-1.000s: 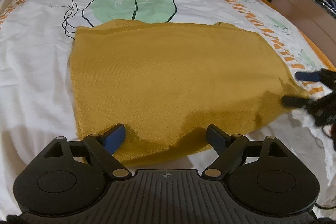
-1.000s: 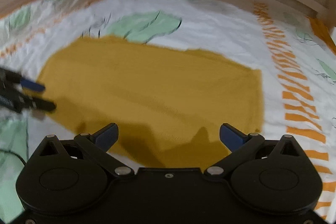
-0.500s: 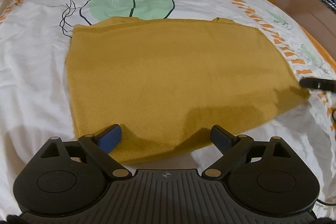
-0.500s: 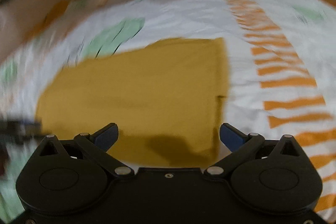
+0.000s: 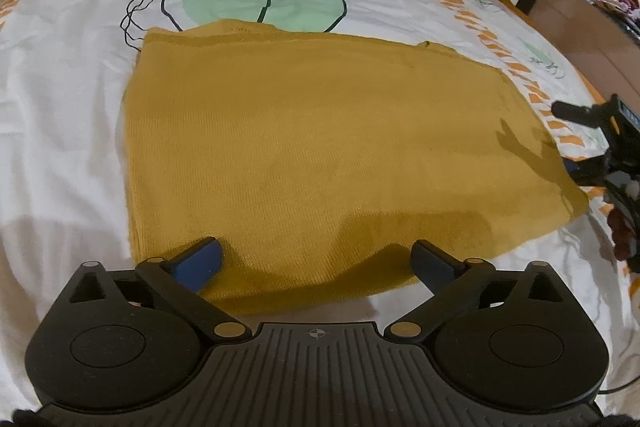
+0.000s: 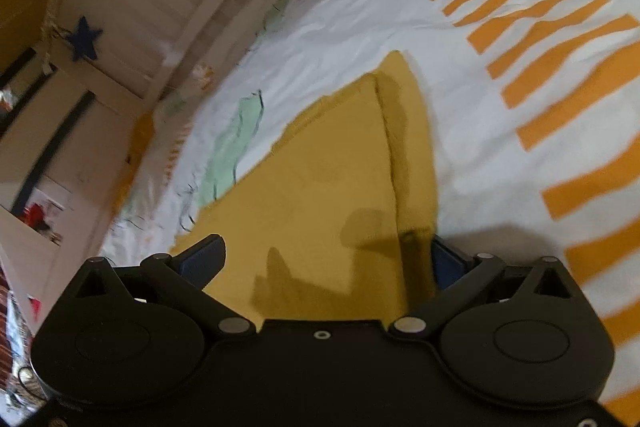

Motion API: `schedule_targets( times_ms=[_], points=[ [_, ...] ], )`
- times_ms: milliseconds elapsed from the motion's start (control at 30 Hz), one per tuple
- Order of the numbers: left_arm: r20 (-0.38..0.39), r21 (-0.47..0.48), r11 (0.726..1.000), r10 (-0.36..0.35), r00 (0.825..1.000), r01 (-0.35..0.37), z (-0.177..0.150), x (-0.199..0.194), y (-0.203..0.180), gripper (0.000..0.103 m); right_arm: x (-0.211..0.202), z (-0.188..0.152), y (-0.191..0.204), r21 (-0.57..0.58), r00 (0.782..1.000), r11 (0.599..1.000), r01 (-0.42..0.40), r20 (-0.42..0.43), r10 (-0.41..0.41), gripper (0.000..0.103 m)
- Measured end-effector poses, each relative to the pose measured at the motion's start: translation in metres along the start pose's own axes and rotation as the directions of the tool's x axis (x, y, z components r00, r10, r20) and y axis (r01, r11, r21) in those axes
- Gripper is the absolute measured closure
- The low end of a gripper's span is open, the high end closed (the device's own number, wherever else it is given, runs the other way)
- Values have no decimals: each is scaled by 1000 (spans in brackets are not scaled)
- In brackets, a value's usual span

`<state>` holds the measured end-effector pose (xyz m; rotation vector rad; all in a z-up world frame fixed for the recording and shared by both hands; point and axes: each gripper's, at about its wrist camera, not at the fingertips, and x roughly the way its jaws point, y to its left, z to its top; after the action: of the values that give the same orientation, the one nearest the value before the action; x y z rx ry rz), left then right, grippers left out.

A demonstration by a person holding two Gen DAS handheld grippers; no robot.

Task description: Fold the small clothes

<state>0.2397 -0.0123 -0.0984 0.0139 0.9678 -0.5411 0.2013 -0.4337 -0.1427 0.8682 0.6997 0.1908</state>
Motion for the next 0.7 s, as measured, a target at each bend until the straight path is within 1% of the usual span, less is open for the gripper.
schedule_targets(
  times_ms=[133, 267, 367, 467, 600, 700],
  points=[
    [26, -1, 1000, 27, 999, -27, -4, 1, -5, 1, 1, 1, -8, 41, 997, 997, -66, 46, 65, 0],
    [37, 21, 997, 80, 996, -80, -7, 2, -14, 1, 3, 6, -11, 76, 995, 993, -91, 47, 88, 0],
    [7, 53, 990, 129, 992, -129, -4, 6, -23, 0, 5, 8, -12, 80, 995, 992, -97, 43, 93, 0],
    [-27, 71, 988, 141, 990, -139, 1, 7, -26, 1, 6, 9, -11, 77, 995, 992, -97, 33, 94, 0],
    [-15, -15, 994, 112, 994, -112, 7, -5, -21, 2, 7, 11, -12, 90, 995, 991, -99, 24, 97, 0],
    [44, -68, 991, 118, 992, -114, 24, -18, -24, 2, 8, 12, -11, 92, 996, 991, -92, 18, 91, 0]
  ],
)
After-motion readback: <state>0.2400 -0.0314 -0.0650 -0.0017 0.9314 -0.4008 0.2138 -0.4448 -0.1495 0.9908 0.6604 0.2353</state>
